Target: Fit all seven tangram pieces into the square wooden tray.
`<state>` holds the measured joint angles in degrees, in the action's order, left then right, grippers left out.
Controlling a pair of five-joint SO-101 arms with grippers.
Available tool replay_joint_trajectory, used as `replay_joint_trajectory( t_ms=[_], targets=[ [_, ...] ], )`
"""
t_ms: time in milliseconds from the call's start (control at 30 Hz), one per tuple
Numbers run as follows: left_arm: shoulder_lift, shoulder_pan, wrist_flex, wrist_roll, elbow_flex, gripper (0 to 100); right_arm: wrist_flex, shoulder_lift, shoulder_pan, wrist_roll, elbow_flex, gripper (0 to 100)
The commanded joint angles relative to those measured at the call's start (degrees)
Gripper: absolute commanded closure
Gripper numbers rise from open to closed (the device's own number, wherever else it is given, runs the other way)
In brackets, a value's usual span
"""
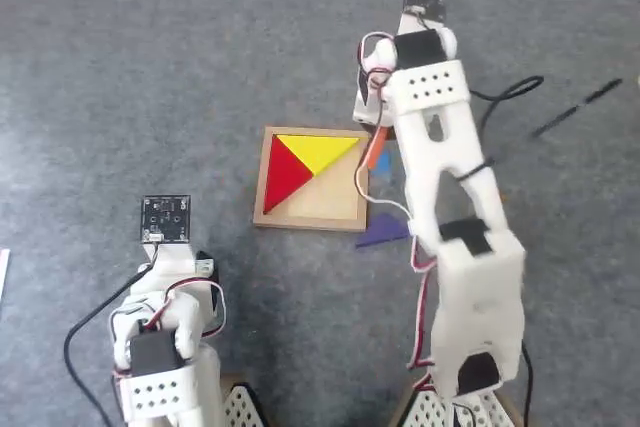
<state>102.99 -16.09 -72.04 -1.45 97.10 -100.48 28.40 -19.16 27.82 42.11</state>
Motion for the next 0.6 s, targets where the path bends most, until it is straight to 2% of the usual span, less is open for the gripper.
replay_joint_trajectory(
  t_ms=[0, 233, 300, 400, 567],
  targets=[
    [1.05, 0.18, -0.18, 0.00, -0.66, 92, -2.24, -14.02, 0.48, -1.49, -7.38, 99.1],
    [1.05, 0.18, -0.18, 0.00, -0.66, 92, -1.45, -33.01, -1.80, -8.97, -32.09, 99.1],
    [1.05, 0.18, -0.18, 0.00, -0.66, 92, 2.86, -38.11, -3.74, -8.97, -40.53, 99.1],
    [1.05, 0.18, -0.18, 0.00, -0.66, 92, 16.57, -43.47, -6.29, -7.30, -52.66, 99.1],
    [1.05, 0.18, -0.18, 0.00, -0.66, 92, 45.93, -42.68, -9.89, 3.25, -68.04, 99.1]
  ],
)
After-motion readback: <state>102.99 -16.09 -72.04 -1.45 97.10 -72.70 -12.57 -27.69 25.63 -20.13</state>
